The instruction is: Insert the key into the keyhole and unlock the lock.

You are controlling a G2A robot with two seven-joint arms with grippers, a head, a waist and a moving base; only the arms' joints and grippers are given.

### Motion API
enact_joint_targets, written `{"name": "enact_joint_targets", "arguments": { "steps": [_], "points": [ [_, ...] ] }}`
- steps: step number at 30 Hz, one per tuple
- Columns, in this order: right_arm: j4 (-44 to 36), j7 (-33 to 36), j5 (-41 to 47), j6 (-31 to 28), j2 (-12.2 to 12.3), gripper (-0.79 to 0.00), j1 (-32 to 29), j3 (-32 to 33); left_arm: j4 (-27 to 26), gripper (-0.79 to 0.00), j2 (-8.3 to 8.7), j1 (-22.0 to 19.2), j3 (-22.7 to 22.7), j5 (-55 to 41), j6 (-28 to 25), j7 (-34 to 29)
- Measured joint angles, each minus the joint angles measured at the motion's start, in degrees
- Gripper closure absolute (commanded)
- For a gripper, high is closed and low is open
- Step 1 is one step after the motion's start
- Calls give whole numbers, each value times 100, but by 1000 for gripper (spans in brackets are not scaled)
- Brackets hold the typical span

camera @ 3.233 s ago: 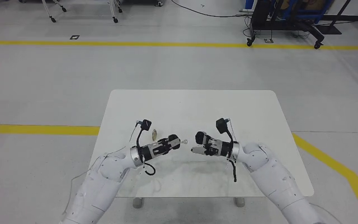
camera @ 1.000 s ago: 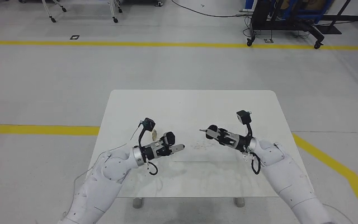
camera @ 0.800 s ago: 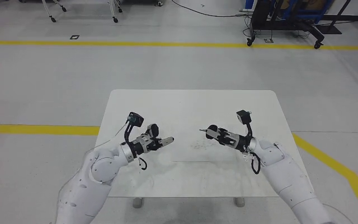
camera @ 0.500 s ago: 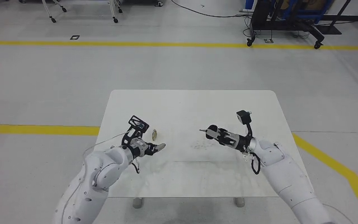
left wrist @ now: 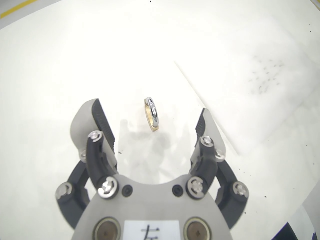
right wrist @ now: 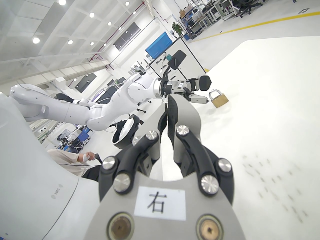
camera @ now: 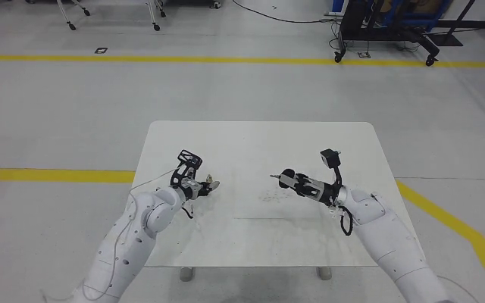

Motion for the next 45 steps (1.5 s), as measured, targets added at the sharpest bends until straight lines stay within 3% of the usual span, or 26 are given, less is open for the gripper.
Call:
{"name": "enact_joint_targets", "arguments": {
  "steps": [4,6,8,22,36,45],
  "points": [
    [0,0,0,0,0,0,0,0,154,-372,-41,-93,121,-6,10,75],
    [0,0,0,0,0,0,0,0,169,-286,-51,-101,161,16,20,88],
    [0,0,0,0,0,0,0,0,167,0,-59,-105,184,67,57,113],
    [0,0,0,0,0,0,0,0,251,0,-142,-304,406,294,317,-123],
    [0,0,0,0,0,0,0,0,154,0,-107,-133,294,448,289,-343],
    [0,0,0,0,0,0,0,0,46,0,-107,24,147,117,130,-4]
  ]
}}
